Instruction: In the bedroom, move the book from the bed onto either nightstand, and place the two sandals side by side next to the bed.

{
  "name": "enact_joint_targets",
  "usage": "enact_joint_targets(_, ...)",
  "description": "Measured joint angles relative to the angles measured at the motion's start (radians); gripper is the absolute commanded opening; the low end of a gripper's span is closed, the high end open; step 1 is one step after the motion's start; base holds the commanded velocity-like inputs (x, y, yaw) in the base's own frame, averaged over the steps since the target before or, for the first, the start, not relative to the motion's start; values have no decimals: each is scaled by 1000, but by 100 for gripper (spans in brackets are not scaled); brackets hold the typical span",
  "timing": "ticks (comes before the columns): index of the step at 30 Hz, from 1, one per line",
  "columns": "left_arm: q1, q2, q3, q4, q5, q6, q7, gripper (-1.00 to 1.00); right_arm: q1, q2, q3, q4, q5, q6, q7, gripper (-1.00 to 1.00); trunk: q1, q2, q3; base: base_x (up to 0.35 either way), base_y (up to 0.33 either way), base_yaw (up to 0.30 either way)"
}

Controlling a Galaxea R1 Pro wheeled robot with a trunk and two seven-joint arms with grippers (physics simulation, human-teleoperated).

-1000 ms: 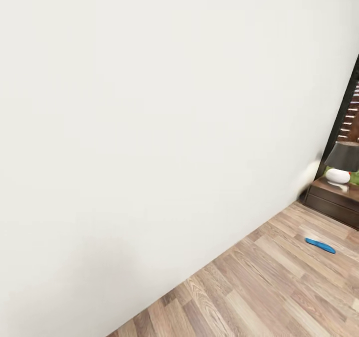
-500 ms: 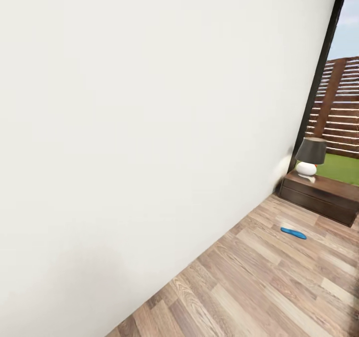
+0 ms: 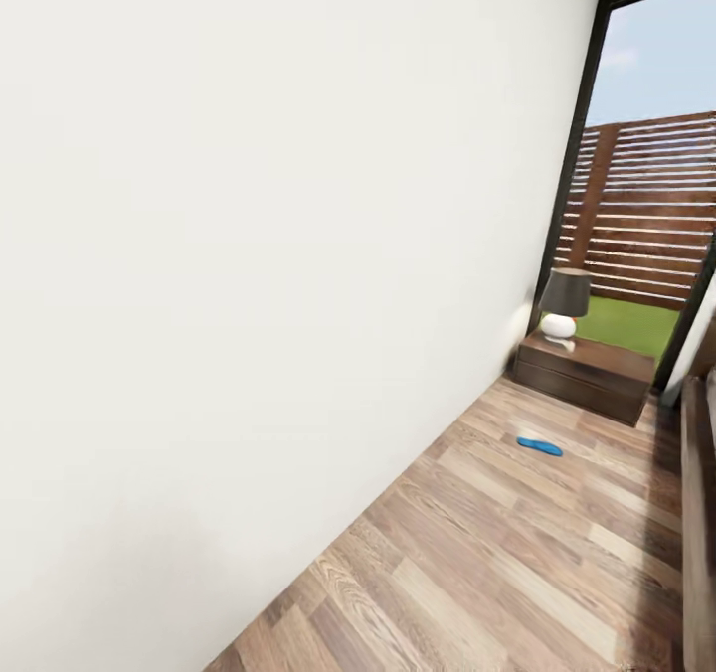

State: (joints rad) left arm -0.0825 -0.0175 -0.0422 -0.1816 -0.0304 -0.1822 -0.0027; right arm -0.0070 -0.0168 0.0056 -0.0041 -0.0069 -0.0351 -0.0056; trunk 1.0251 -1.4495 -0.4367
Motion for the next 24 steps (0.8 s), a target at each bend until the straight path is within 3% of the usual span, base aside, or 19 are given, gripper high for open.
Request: enact_joint_targets(24, 0, 0, 0, 0, 0, 0, 0, 100, 0, 1, 0, 0, 0, 0, 0, 100, 0, 0, 0, 0, 0, -255)
